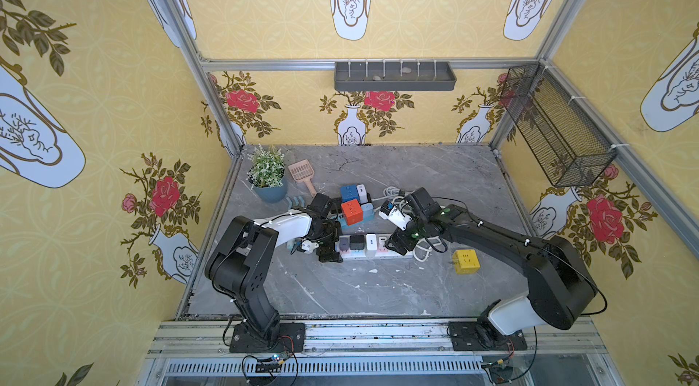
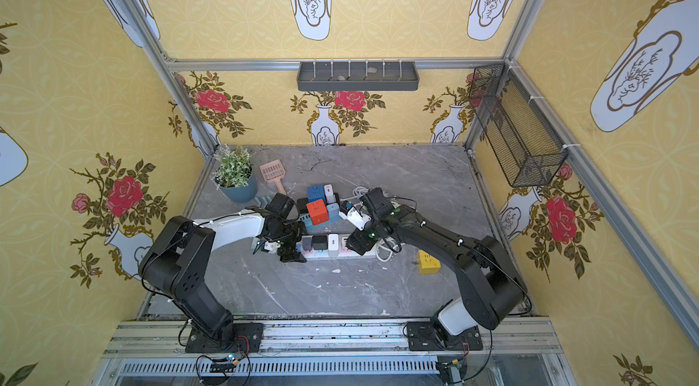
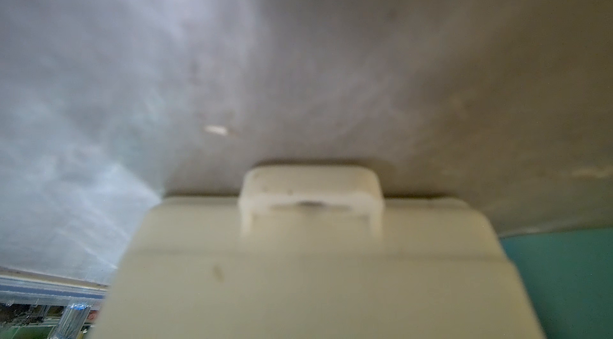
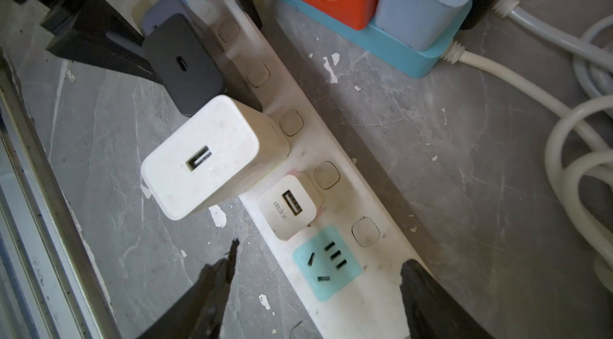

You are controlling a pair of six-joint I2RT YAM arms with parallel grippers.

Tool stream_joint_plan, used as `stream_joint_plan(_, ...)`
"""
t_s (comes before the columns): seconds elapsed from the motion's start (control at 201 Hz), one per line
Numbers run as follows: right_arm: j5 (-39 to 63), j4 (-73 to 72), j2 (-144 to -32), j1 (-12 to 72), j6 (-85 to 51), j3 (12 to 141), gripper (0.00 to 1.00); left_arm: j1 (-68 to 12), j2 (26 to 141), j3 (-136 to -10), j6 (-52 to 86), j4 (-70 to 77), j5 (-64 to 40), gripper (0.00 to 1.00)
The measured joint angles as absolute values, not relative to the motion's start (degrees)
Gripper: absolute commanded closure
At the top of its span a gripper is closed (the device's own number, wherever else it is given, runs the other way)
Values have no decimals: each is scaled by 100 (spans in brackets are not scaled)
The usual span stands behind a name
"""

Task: Pull the plug off the socket
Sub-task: Remove the plug from the socket.

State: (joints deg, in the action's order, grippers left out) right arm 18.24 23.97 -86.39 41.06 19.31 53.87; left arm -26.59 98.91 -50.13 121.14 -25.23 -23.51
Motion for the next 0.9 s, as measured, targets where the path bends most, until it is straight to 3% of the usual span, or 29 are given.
stream_joint_plan(0.304, 2034, 2217, -9030, 4095, 2862, 5328, 20, -2659, 9872, -4991, 12119, -2499, -2353, 75)
stream_joint_plan(0.896, 2102, 2213, -9594, 4252, 3328, 5680, 33, -2657, 9865, -4982, 12143, -2488, -2353, 75)
